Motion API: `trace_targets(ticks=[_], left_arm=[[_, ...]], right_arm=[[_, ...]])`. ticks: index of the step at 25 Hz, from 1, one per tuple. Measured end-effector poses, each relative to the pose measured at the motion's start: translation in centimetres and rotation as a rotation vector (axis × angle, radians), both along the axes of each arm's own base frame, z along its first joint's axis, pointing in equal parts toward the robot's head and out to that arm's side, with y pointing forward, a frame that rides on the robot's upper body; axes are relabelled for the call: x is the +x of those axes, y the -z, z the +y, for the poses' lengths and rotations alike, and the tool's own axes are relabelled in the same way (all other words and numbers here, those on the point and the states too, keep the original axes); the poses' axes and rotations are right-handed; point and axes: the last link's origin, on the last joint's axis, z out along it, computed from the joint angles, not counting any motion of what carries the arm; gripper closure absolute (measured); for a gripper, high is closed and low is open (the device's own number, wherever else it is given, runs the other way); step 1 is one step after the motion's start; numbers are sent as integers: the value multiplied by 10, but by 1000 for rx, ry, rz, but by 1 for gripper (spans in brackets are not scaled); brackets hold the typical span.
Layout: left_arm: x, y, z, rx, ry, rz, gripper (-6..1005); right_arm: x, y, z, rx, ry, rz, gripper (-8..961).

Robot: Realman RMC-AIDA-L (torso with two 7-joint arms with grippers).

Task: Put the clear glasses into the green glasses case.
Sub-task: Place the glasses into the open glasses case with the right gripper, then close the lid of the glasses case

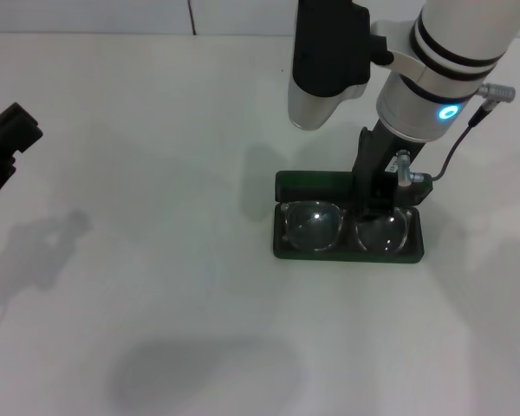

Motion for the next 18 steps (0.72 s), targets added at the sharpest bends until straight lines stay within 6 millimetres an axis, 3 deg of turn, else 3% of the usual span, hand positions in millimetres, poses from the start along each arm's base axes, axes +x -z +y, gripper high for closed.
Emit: trace_targets(ticks=[12, 15, 18], left_arm=[[0, 0, 0, -2, 2, 1, 867], [2, 1, 0, -15, 16, 3, 867], [5, 1, 3, -26, 36, 7, 867]], right_arm=[[-4, -11, -18, -19, -5, 112, 729], [-3, -24, -24, -3, -7, 189, 729], [-4, -58, -34, 50, -34, 352, 729]])
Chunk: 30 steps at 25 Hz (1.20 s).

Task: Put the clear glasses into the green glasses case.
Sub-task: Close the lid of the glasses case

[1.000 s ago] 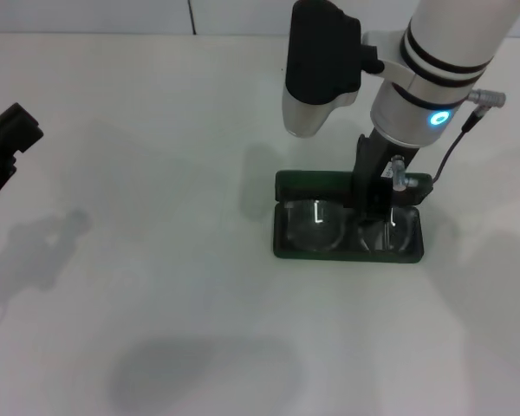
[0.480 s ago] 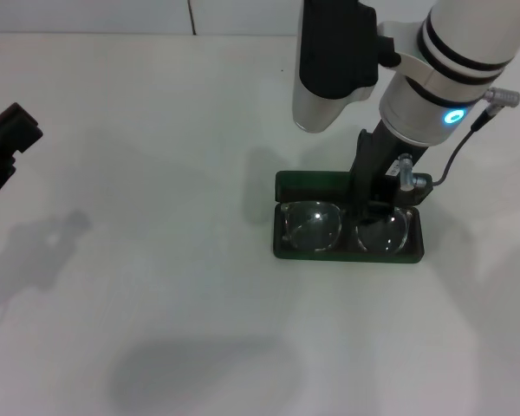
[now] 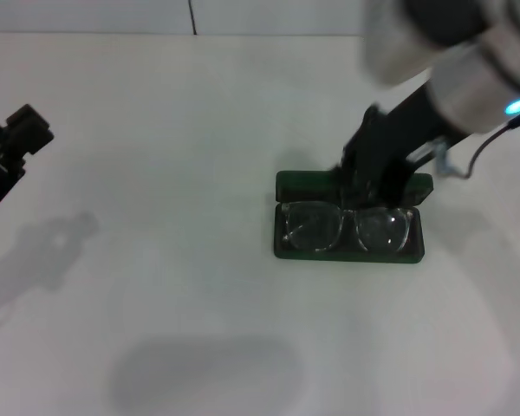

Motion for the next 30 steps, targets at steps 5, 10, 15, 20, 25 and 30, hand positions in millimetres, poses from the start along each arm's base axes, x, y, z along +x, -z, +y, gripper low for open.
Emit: trace_targets(ticks=[5, 10, 15, 20, 25, 30], left_arm=[[14, -5, 18, -46, 49, -8, 867], [46, -2, 49, -130, 172, 28, 867], [86, 8, 88, -284, 239, 194, 867], [125, 43, 127, -384, 244, 423, 867], [151, 93, 143, -400, 246, 597, 773], [160, 126, 147, -403, 230, 670, 751]], right_arm=[[24, -64, -18, 89, 25, 336, 729], [89, -130, -37, 280, 80, 716, 729], [153, -148, -40, 412, 167, 996, 731], [204, -144, -48, 542, 230, 1127, 733], [238, -152, -62, 682, 269, 1196, 734], [256, -155, -66, 749, 293, 1214, 734]])
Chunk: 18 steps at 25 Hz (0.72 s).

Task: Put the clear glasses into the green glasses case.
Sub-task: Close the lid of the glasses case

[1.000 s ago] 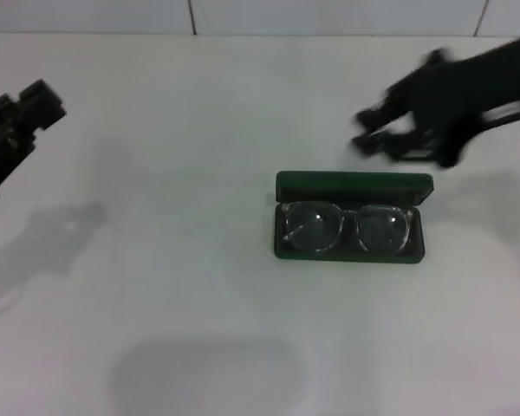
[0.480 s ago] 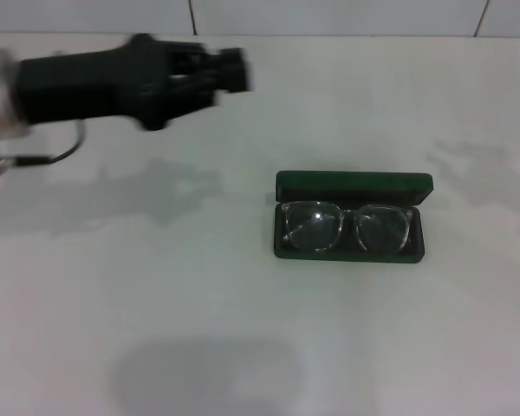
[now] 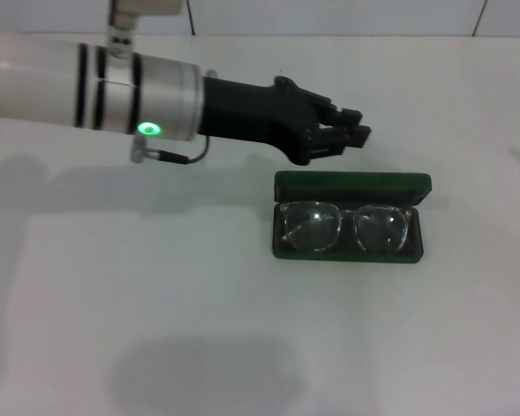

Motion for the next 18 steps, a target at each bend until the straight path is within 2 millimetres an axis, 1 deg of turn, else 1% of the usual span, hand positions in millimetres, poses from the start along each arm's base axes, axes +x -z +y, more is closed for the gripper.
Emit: trace_targets(ticks=[4, 8, 14, 18], left_arm=[[3, 20, 1, 24, -4, 40, 766], [5, 34, 3, 55, -11, 76, 783], [0, 42, 7, 91, -42, 111, 777], [-3, 44, 6, 87, -58, 116, 773]], right_arm=[[5, 5, 5, 12, 23, 0, 734], [5, 13, 12, 2, 27, -9, 735], [5, 25, 21, -32, 36, -18, 735], [5, 28, 22, -34, 38, -19, 736]])
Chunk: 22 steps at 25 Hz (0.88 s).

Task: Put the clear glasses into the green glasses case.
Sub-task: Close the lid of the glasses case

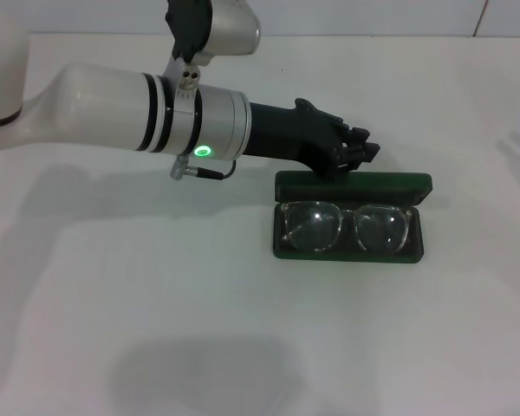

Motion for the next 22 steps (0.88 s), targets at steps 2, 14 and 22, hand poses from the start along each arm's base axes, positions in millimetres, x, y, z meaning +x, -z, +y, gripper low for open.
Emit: trace_targets(ticks=[2, 14, 22], left_arm=[[-2, 1, -1, -3, -8, 2, 771], [-10, 5, -3, -12, -35, 13, 759], [-14, 7, -4, -21, -50, 19, 752]], right_arm=[[0, 1, 0, 1, 3, 0, 736], [2, 5, 1, 6, 14, 2, 737], [2, 9, 1, 4, 14, 6, 738]])
